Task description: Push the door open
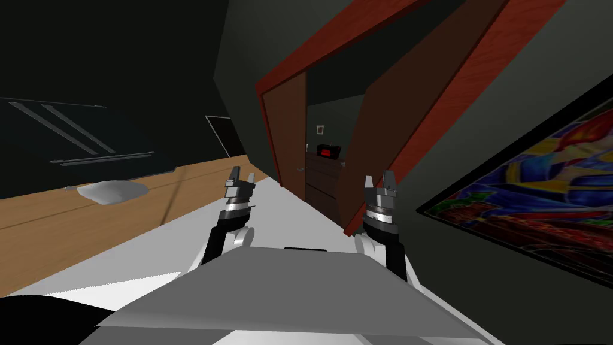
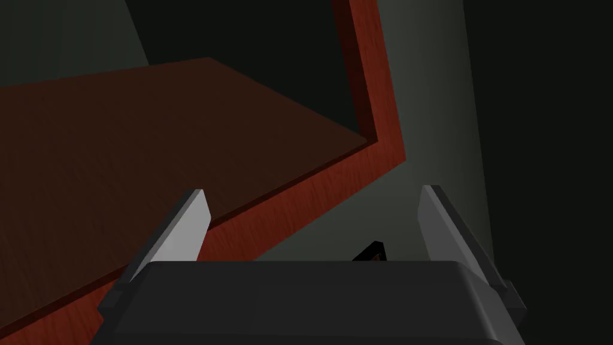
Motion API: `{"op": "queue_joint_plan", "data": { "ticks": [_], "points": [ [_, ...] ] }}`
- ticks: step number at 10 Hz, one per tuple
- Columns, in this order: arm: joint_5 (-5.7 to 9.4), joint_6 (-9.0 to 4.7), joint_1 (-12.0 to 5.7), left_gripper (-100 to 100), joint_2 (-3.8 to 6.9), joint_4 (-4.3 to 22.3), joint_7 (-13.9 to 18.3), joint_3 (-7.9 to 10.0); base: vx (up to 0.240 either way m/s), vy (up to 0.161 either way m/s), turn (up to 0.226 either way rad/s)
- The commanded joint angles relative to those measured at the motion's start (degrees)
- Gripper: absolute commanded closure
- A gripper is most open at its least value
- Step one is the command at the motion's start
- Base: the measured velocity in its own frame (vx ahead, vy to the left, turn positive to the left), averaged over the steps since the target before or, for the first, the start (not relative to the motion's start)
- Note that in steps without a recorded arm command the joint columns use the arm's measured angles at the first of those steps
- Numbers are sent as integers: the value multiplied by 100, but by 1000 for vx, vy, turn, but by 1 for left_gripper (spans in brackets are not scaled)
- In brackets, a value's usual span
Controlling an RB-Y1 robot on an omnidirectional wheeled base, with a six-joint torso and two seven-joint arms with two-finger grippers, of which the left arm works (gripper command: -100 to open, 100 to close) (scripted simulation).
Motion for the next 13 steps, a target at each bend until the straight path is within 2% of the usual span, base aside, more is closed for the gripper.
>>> {"op": "queue_joint_plan", "data": {
  "ticks": [1, 7, 13],
  "points": [
    [7, -52, -79, -100, 32, 221, -6, -3, 15, -51, -125],
    [34, -237, -362, -100, 125, 1015, -29, -13, 107, 74, -100],
    [70, -480, -733, -100, 212, 2027, -59, -26, 88, 69, -127]
  ]
}}
